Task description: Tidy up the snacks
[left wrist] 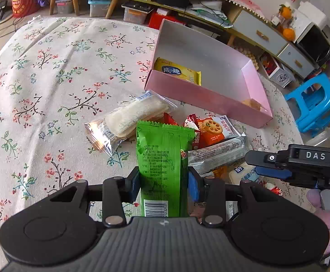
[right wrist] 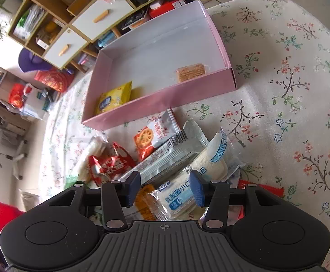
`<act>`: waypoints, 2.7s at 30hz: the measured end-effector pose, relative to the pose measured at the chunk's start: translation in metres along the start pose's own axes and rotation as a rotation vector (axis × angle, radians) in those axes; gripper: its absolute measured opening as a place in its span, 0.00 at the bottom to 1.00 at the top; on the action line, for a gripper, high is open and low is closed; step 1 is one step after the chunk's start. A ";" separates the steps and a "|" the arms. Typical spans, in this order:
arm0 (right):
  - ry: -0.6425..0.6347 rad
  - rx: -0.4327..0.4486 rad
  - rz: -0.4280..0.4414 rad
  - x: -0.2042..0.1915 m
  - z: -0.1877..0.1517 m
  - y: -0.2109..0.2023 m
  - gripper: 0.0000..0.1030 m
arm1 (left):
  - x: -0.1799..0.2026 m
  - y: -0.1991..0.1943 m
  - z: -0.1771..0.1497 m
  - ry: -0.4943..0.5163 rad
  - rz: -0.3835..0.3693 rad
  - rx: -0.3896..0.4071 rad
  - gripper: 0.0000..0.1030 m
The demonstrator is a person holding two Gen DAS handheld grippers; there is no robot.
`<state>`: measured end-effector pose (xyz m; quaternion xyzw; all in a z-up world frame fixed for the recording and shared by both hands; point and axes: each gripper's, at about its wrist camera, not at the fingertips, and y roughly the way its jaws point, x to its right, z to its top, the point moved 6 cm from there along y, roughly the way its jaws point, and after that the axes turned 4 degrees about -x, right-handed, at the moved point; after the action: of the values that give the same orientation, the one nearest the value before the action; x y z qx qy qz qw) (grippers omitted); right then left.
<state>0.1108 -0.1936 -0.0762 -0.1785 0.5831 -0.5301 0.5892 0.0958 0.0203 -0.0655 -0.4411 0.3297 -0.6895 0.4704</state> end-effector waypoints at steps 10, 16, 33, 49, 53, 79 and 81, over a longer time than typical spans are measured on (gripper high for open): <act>-0.081 0.001 -0.122 0.001 -0.011 -0.012 0.59 | 0.000 0.003 -0.004 0.012 0.008 -0.021 0.38; -0.024 -0.001 -0.075 0.008 -0.009 0.004 0.61 | -0.001 0.013 -0.011 0.003 -0.003 -0.082 0.43; -0.109 0.066 -0.104 -0.001 -0.010 0.007 0.19 | -0.009 0.005 -0.010 -0.048 -0.013 -0.062 0.38; 0.079 -0.006 -0.042 0.024 0.001 0.011 0.30 | -0.002 -0.001 -0.004 -0.018 -0.007 -0.024 0.37; 0.079 0.020 -0.039 0.023 0.003 0.016 0.42 | 0.002 0.001 -0.004 0.002 0.006 -0.018 0.37; 0.059 0.111 0.034 0.016 0.011 -0.025 0.19 | 0.025 -0.015 0.005 0.055 -0.005 0.074 0.35; 0.071 0.115 0.056 0.015 0.014 -0.029 0.19 | 0.025 -0.017 0.010 0.039 -0.015 0.084 0.35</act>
<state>0.1075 -0.2227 -0.0556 -0.1092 0.5769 -0.5521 0.5920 0.0944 0.0018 -0.0395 -0.4099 0.3061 -0.7148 0.4769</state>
